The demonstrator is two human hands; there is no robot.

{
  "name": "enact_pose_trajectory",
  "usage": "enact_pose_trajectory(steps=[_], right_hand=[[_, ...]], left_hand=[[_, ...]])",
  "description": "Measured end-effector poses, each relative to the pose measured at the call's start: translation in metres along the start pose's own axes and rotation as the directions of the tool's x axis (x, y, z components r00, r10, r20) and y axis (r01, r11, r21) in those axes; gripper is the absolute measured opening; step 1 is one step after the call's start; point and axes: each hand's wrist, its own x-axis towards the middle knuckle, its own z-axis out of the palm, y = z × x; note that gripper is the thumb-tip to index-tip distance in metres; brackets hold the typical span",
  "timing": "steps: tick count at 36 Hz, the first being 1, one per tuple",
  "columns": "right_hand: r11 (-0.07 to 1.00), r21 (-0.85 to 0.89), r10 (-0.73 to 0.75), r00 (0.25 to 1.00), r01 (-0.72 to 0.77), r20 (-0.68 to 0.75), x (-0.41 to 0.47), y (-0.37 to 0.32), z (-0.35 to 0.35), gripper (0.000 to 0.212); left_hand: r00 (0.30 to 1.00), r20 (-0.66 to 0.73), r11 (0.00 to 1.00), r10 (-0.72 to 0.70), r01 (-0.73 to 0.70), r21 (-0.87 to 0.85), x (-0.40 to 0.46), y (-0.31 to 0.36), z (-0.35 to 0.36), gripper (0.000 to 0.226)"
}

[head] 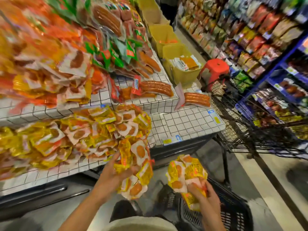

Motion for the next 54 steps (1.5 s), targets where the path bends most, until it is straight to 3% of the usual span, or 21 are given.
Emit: enact_pose_trajectory(steps=[10,17,19,21,24,26,29,32,36,38,40,44,47,50,54], right_hand=[[0.986,0.015,-0.169,0.979,0.168,0.115,0.044,-0.077,0.049,0.047],[0.965,-0.010,-0.256,0.950,0.262,0.179,0.119,-0.126,0.112,0.049],[0.944,-0.098,-0.283,0.925,0.316,0.254,0.139,-0.129,0.131,0.040],[0.917,-0.204,-0.245,0.888,0.343,0.390,0.156,-0.126,0.147,0.038],[0.851,-0.315,-0.205,0.819,0.420,0.536,0.176,-0.115,0.165,0.068],[0.839,-0.266,-0.261,0.779,0.476,0.571,0.183,-0.108,0.168,0.078],[0.792,-0.248,-0.315,0.720,0.559,0.618,0.188,-0.104,0.161,0.073],[0.837,-0.203,-0.309,0.744,0.509,0.593,0.194,-0.098,0.151,0.068],[0.875,-0.187,-0.354,0.855,0.446,0.380,0.187,-0.105,0.134,0.055],[0.891,-0.077,-0.388,0.837,0.448,0.387,0.183,-0.115,0.125,0.045],[0.915,0.040,-0.369,0.794,0.401,0.483,0.181,-0.127,0.120,0.042],[0.972,0.133,-0.229,0.677,0.192,0.700,0.180,-0.157,0.121,0.062],[0.967,0.173,-0.255,0.669,0.188,0.698,0.187,-0.173,0.116,0.061],[0.949,0.196,-0.314,0.759,0.246,0.571,0.196,-0.186,0.113,0.053],[0.907,0.125,-0.410,0.774,0.403,0.482,0.213,-0.185,0.119,0.043]], left_hand=[[0.986,-0.090,0.989,0.141,-0.138,0.045,0.027,0.050,-0.011,0.064],[0.963,-0.227,0.989,0.147,-0.139,0.050,0.044,0.084,0.002,0.064],[0.956,-0.257,0.990,0.141,-0.135,0.040,0.049,0.089,0.005,0.068],[0.949,-0.288,0.991,0.130,-0.132,0.011,0.055,0.089,0.004,0.088],[0.940,-0.318,0.992,0.123,-0.118,0.035,0.064,0.091,0.006,0.122],[0.925,-0.353,0.990,0.137,-0.113,0.089,0.067,0.093,0.012,0.121],[0.906,-0.407,0.989,0.116,-0.066,0.136,0.072,0.097,0.026,0.115],[0.917,-0.392,0.993,0.074,-0.031,0.116,0.083,0.099,0.041,0.117],[0.953,-0.301,0.996,0.007,0.020,0.087,0.105,0.093,0.061,0.107],[0.968,-0.252,0.996,-0.017,0.037,0.077,0.118,0.090,0.074,0.099],[0.976,-0.215,0.997,-0.027,0.042,0.066,0.131,0.089,0.088,0.097],[0.988,-0.135,0.995,-0.077,0.068,-0.068,0.163,0.093,0.108,0.103],[0.992,-0.102,0.992,-0.077,0.066,-0.106,0.183,0.102,0.114,0.093],[0.993,-0.115,0.999,-0.018,0.023,0.041,0.199,0.115,0.111,0.094],[0.963,-0.228,0.901,0.144,-0.032,0.433,0.214,0.113,0.111,0.086]])
